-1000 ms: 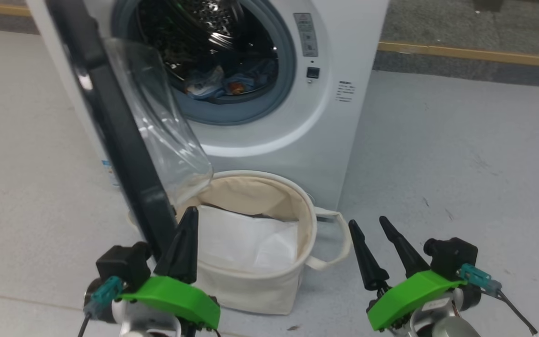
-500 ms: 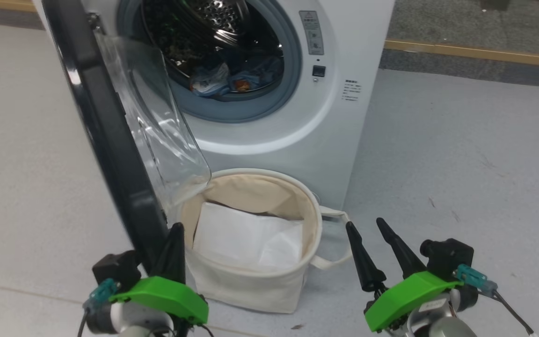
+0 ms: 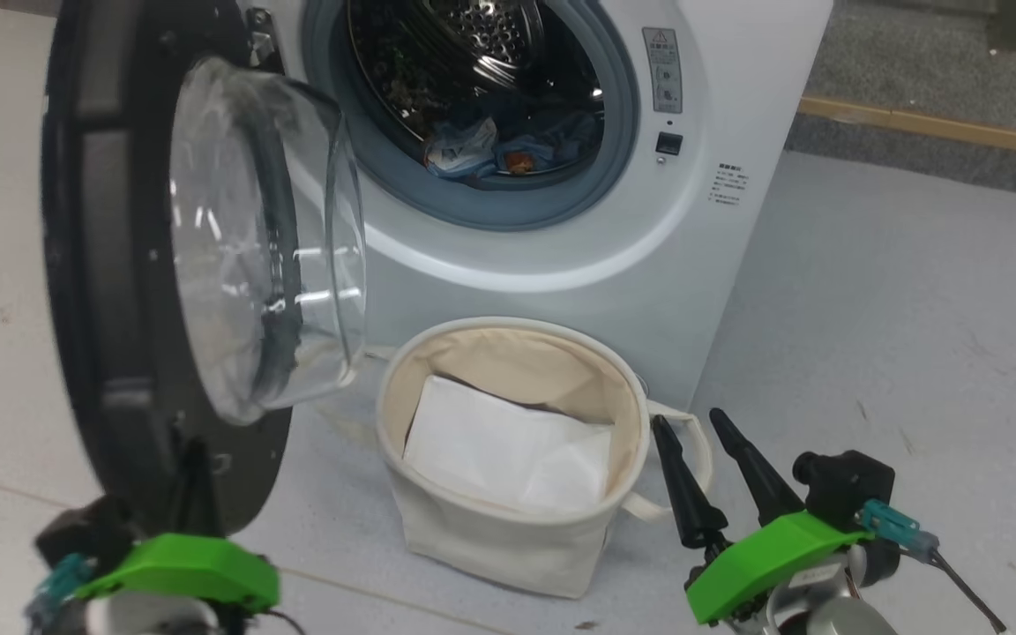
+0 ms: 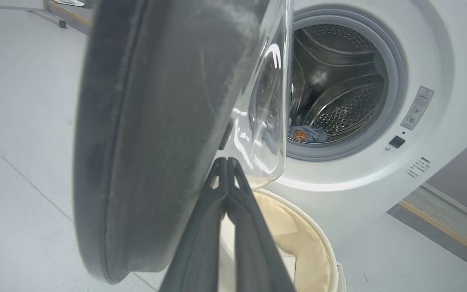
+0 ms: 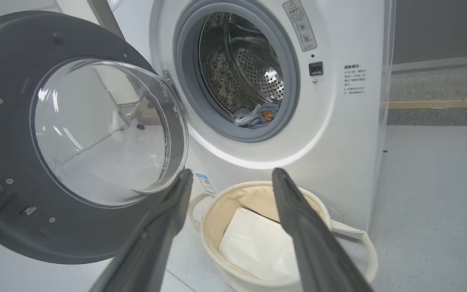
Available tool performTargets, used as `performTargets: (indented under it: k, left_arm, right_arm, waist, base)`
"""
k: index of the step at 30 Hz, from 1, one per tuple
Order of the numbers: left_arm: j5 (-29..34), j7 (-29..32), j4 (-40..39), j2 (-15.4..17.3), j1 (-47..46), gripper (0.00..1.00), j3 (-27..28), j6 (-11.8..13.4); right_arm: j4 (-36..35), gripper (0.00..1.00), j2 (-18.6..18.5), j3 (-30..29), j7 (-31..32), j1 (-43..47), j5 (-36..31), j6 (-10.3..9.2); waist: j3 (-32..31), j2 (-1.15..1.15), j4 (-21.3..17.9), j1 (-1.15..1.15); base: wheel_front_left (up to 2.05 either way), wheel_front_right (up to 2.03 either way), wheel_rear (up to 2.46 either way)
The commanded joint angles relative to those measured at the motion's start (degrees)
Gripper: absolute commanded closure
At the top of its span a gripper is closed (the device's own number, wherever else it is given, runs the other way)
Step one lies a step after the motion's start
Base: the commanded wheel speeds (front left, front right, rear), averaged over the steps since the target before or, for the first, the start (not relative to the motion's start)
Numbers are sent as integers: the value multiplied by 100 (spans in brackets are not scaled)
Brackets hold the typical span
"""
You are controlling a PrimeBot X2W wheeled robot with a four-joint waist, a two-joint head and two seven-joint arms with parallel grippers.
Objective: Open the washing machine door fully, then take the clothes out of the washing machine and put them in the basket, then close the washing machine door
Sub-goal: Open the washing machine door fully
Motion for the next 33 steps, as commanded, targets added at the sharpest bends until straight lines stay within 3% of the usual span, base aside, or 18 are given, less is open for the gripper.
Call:
performTargets:
  k: [1,10,21,26,33]
  left_arm:
    - [-93,-59,-234,282,-128,100,473,99]
    - [-244,-45,126,940,-286,100,1059,83]
    - [-554,-341,1563,1475,-912,100,1596,-151]
    - [-638,-567,1977,1586,-1074,100,1721,-284]
    - [-589,-684,1759,1429,-1014,100,1554,-413]
  right_arm:
    - [-196,0,48,101,-92,-168,19,6]
    - [-125,0,63,159,-91,-160,74,6]
    - [-26,0,87,154,-80,-244,114,6]
    - [-1,0,106,135,-94,-240,146,6]
    - [-11,0,114,91,-77,-199,121,6]
  waist:
    - [-89,0,44,0]
    - [-223,0,-33,0]
    - [-265,0,-301,0]
    - [-247,0,-324,0]
    - [-250,0,-148,0]
  base:
    - [0,0,0]
    - [0,0,0]
    - [0,0,0]
    - [0,0,0]
    - [0,0,0]
